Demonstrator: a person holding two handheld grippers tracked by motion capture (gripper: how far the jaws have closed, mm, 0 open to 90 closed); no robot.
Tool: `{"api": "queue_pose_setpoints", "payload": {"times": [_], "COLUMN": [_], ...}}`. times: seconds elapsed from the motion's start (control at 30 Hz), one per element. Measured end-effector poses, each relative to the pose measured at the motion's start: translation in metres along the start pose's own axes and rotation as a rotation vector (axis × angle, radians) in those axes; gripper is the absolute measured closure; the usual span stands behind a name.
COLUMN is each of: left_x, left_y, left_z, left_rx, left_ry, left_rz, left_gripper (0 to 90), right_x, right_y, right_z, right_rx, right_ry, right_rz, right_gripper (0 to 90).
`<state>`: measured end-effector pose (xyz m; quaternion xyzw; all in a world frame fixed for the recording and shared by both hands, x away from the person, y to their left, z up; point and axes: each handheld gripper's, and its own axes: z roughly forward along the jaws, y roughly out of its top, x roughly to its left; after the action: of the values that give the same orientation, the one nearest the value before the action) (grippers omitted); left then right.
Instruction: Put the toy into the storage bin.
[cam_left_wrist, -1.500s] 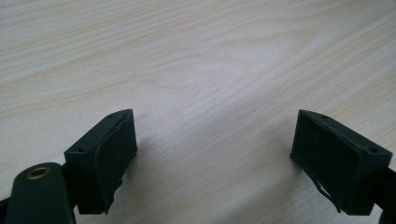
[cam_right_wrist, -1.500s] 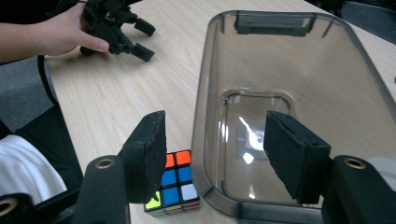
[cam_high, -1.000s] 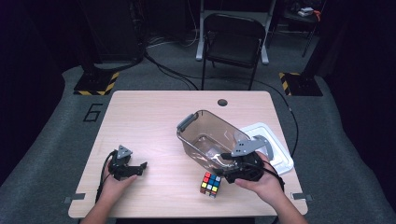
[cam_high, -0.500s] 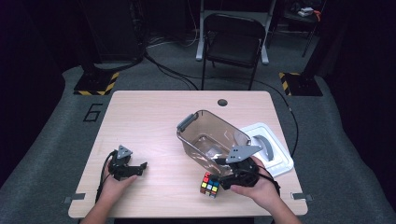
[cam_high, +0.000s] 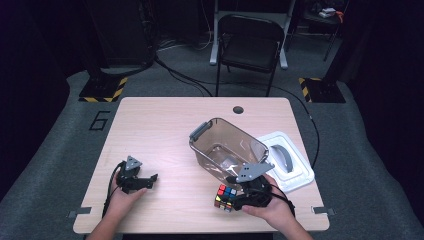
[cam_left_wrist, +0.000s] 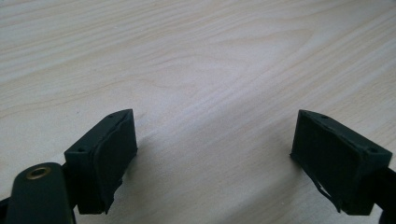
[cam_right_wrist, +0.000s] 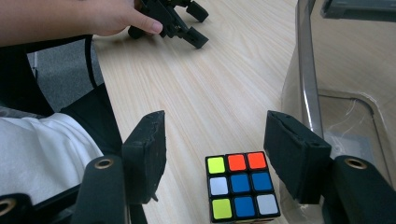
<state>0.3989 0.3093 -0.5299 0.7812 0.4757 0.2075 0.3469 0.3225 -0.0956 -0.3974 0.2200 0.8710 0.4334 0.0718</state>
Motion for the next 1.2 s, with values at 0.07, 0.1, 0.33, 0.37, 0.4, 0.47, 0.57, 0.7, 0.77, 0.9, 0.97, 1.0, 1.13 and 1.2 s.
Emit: {"api": "queue_pose_setpoints", "payload": {"times": [0.07, 0.1, 0.33, 0.37, 0.4, 0.47, 0.57, 0.7, 0.77, 0.9, 0.97, 1.0, 1.13, 1.2], "left_x": [0.0, 0.0, 0.0, 0.0, 0.0, 0.0, -0.001, 0.0, -0.001, -0.001, -0.001, -0.001, -0.001, -0.001], "left_y": [0.0, 0.0, 0.0, 0.0, 0.0, 0.0, 0.0, 0.0, 0.0, 0.0, 0.0, 0.0, 0.0, 0.0], "left_z": [0.0, 0.0, 0.0, 0.0, 0.0, 0.0, 0.0, 0.0, 0.0, 0.0, 0.0, 0.0, 0.0, 0.0], "left_rx": [0.001, -0.001, -0.004, -0.001, -0.004, 0.0, -0.005, -0.003, -0.007, -0.004, -0.004, -0.003, -0.003, -0.006], "left_ry": [0.0, 0.0, 0.002, 0.0, 0.002, 0.0, -0.001, -0.003, 0.0, -0.001, -0.001, -0.001, -0.001, 0.0], "left_rz": [-0.002, 0.0, -0.003, -0.002, -0.004, -0.002, 0.0, 0.001, 0.0, -0.001, -0.001, 0.0, 0.0, 0.001], "left_gripper": [13.8, 13.8, 13.8, 13.8, 13.8, 13.8, 13.8, 13.8, 13.8, 13.8, 13.8, 13.8, 13.8, 13.8], "right_x": [0.0, 0.001, 0.001, 0.002, 0.003, 0.005, 0.007, 0.006, 0.006, 0.006, 0.006, 0.005, 0.004, 0.005], "right_y": [-0.002, -0.004, -0.01, -0.011, -0.012, -0.014, -0.018, -0.024, -0.027, -0.033, -0.035, -0.036, -0.036, -0.036], "right_z": [0.002, 0.003, 0.011, 0.012, 0.012, 0.014, 0.016, 0.018, 0.02, 0.023, 0.024, 0.024, 0.026, 0.027], "right_rx": [-0.001, 0.003, 0.012, 0.008, 0.014, 0.013, 0.02, 0.029, 0.025, 0.04, 0.042, 0.048, 0.049, 0.048], "right_ry": [0.001, 0.007, 0.002, 0.0, 0.003, -0.001, -0.002, -0.009, -0.009, -0.021, -0.034, -0.037, -0.04, -0.053], "right_rz": [0.006, 0.004, 0.009, 0.005, 0.008, 0.009, 0.0, 0.016, 0.023, 0.031, 0.032, 0.027, 0.025, 0.023], "right_gripper": [39.2, 39.1, 39.3, 39.3, 39.3, 39.5, 39.5, 39.5, 39.5, 39.4, 39.4, 39.2, 38.8, 38.3]}}
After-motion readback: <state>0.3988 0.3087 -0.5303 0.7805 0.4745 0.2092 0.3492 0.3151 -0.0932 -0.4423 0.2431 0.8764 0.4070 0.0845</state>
